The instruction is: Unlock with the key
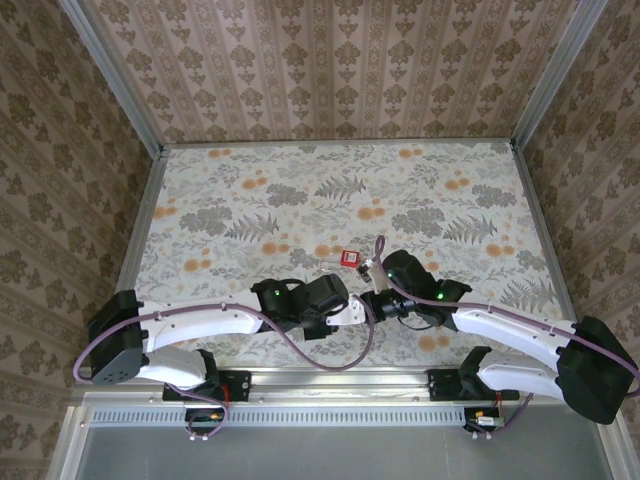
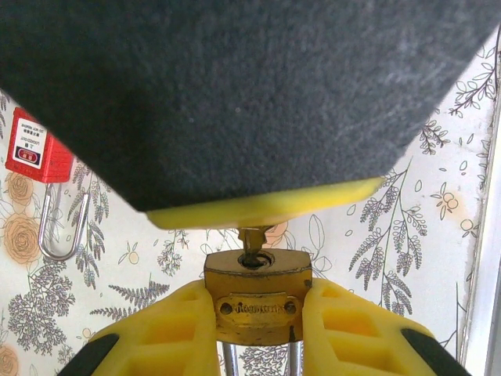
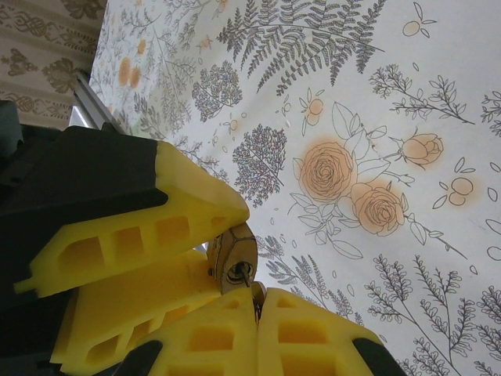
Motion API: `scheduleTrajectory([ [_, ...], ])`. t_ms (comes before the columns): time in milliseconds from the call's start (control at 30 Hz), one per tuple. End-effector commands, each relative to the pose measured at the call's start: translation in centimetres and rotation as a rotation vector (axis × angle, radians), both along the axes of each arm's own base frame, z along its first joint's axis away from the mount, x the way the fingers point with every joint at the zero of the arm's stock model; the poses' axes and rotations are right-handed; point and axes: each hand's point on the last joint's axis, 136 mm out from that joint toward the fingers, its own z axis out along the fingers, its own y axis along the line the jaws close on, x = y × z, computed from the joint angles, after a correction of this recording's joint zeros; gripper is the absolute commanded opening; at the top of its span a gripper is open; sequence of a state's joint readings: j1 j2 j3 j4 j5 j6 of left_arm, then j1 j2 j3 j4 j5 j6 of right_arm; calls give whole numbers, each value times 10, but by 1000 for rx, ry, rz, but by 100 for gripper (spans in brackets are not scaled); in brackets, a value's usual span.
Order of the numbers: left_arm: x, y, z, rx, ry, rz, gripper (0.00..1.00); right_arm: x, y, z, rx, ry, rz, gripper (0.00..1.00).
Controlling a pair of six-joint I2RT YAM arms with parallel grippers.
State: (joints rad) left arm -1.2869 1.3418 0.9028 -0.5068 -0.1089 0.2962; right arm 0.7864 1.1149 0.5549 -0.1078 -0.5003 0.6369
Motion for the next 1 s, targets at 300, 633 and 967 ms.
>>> scheduleTrajectory([
  [300,-4,-108,133,-659,-70,-108,2,1,25,65,195,-156,48,4],
  [633,-4,-94,127,-647,-79,-87,1,-1,22,73,212,-153,42,6],
  [967,1,-80,112,-591,-100,-51,0,4,1,69,145,-165,-6,13],
])
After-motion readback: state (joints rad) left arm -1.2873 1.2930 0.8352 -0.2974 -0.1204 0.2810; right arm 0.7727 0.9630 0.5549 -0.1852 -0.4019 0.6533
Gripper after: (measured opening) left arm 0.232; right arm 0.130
